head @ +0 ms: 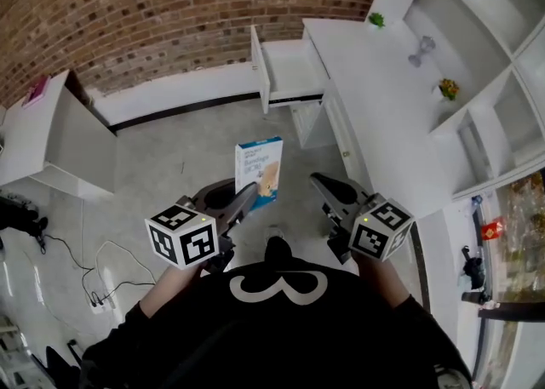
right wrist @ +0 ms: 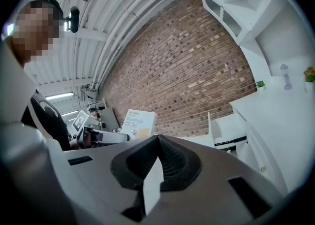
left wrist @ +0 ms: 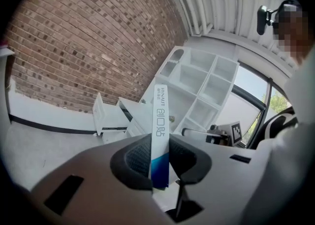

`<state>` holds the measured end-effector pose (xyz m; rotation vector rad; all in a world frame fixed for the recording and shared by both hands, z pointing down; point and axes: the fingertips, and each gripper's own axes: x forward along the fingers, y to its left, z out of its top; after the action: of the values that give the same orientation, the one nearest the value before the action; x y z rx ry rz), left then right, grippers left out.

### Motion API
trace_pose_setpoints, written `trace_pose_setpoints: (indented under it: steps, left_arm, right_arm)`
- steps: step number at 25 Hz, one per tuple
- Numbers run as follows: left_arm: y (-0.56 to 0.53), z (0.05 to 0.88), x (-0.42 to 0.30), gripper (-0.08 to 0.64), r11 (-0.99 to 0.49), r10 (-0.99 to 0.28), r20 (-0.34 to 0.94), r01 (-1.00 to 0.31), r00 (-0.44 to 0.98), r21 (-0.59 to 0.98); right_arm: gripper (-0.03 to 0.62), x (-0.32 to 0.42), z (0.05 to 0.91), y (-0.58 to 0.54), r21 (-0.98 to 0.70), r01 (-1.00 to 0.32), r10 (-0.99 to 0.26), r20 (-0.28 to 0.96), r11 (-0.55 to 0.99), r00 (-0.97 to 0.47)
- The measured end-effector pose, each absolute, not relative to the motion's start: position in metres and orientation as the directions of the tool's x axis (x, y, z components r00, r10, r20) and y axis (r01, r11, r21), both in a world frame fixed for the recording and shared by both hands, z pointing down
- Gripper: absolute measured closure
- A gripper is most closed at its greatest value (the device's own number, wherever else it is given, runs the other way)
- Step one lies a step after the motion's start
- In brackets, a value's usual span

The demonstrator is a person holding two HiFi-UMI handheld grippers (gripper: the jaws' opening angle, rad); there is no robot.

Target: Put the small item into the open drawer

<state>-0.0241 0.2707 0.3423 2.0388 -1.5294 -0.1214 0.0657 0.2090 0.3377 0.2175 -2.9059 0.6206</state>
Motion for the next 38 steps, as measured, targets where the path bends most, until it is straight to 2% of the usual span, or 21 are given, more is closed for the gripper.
trace_pose_setpoints:
  steps: [10, 17, 26, 38]
  left_arm:
    - [0.137, 0.352, -0.047, 0.483, -0.132, -0.886, 0.332, -0.862, 0.323, 0.489]
    - [0.077, 0.346, -0.054, 0.483, -0.142, -0.886, 0.338, -0.88, 0.318, 0.454]
    - [0.039, 0.359, -0.052, 0.483, -0.163, -0.867, 0.352, -0.868, 0.353, 0.47]
    - [-0.042, 0.375, -0.081, 0.483, -0.241, -0.822, 0.38, -0.863, 0.425, 0.443]
  right_arm:
    - [0.581, 0.037, 0.344, 0.07, -0.448, -0.132, -0.061, 0.17, 0.884, -0.984]
    - [0.581, 0.029, 0.336, 0.016, -0.443, -0.109, -0.056, 0.13, 0.89, -0.99]
    - [0.581, 0.036, 0.344, -0.015, -0.437, -0.143, -0.088, 0.143, 0.888, -0.986]
    - [0.581, 0.018, 0.353, -0.083, -0.424, -0.253, -0.197, 0.17, 0.869, -0.965]
